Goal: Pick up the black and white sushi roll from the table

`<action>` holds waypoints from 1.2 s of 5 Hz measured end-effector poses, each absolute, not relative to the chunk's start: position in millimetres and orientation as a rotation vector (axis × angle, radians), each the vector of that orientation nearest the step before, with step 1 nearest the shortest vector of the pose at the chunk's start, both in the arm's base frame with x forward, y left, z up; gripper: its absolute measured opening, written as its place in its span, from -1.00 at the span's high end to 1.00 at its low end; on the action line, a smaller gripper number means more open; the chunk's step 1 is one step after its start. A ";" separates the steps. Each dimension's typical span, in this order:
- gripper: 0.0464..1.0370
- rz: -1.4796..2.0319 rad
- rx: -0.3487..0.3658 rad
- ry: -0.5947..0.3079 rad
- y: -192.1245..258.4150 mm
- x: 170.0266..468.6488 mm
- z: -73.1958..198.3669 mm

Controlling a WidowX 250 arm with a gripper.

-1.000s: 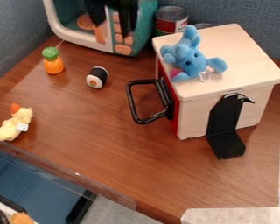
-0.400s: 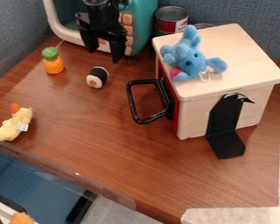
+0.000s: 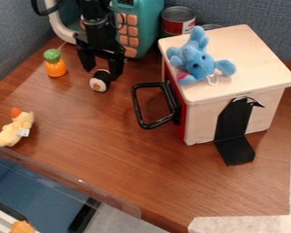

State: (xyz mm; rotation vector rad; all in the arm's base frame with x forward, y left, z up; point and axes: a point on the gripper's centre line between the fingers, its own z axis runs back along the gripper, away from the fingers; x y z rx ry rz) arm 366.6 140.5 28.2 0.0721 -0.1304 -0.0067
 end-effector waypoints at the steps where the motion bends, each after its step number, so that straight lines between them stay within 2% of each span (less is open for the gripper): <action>1: -0.93 0.014 0.077 -0.096 143.0 365.1 17.5; 2: -0.82 0.013 0.076 -0.063 145.8 367.9 4.6; 3: -0.26 -0.016 0.081 -0.073 146.9 370.9 6.2; 4: 0.07 -0.038 0.099 -0.089 147.1 367.3 9.6; 5: 0.12 -0.086 0.102 -0.153 144.8 350.8 40.2; 6: 0.12 -0.134 0.083 -0.184 139.6 324.6 51.3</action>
